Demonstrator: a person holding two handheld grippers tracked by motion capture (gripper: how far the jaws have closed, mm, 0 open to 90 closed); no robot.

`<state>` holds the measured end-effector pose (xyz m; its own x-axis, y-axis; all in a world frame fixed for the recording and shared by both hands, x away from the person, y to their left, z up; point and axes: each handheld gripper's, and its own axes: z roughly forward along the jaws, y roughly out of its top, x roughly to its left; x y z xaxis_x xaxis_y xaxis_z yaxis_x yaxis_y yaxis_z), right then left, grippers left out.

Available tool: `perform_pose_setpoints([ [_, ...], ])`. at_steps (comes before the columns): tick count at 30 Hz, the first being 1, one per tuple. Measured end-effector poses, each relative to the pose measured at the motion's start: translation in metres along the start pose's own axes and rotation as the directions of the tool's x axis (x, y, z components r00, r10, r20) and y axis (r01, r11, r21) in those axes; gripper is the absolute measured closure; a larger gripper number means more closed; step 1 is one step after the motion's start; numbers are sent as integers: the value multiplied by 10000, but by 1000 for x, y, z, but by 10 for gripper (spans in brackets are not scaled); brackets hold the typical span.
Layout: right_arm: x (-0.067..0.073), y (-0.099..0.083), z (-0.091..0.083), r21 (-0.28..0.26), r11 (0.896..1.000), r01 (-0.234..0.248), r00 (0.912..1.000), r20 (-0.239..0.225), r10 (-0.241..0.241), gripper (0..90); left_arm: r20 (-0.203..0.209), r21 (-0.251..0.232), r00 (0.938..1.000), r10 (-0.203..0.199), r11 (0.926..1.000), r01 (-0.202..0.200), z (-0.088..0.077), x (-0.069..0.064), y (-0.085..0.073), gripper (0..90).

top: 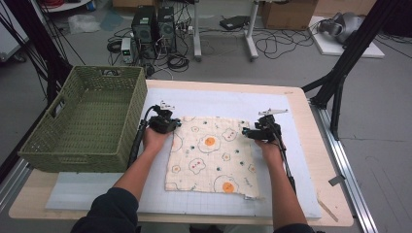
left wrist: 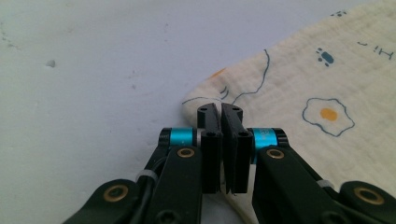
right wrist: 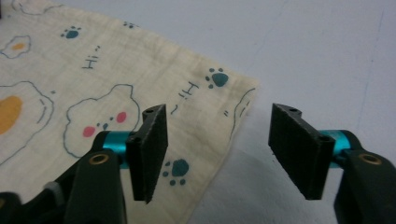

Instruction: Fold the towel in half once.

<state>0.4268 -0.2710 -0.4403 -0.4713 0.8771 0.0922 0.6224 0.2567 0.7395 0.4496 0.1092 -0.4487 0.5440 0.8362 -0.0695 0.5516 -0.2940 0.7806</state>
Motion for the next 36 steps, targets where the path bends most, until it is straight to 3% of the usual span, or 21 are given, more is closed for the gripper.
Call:
perform_pose_setpoints([
  [8, 0, 5, 14, 141, 9998, 136, 9992, 367, -142, 557, 64, -2, 9999, -115, 9999, 115, 0, 1, 0, 861],
  [11, -2, 3, 13, 59, 9996, -289, 9985, 462, 286, 748, 126, -34, 9997, -207, 9998, 208, 0, 2, -1, 863],
  [13, -2, 3, 13, 95, 9993, -371, 9991, 218, 369, 855, 115, -9, 9996, -238, 9997, 238, 0, 2, -1, 866],
  [16, 2, 5, 13, 167, 9998, 86, 9991, 417, -93, 868, 32, -94, 9996, -285, 9995, 286, -1, 1, 1, 868],
  [18, 2, 5, 13, 33, 10000, 54, 9988, 492, -56, 868, -47, -498, 9991, -419, 9979, 416, -4, 1, 4, 869],
  [20, 0, 6, 9, -382, 9992, -97, 9986, 506, 116, 868, -115, -875, 9995, -308, 9957, 297, -9, 0, 8, 870],
  [22, -1, 8, 4, -747, 9970, -181, 9988, 444, 215, 868, -105, -992, 9996, -264, 9947, 252, -12, 0, 9, 870],
  [25, -1, 10, -2, -903, 9959, 110, 9994, 339, -79, 867, 45, -1203, 9992, -403, 9919, 406, -16, 0, 10, 870],
  [31, 6, 9, -18, -1230, 9918, 362, 9993, 103, -352, 866, 418, -1352, 9990, -123, 9907, 179, -29, -6, 13, 868],
  [36, 12, 6, -34, -1232, 9912, 488, 9987, -49, -498, 866, 443, -1574, 9989, 143, 9875, -71, -44, -12, 16, 868],
])
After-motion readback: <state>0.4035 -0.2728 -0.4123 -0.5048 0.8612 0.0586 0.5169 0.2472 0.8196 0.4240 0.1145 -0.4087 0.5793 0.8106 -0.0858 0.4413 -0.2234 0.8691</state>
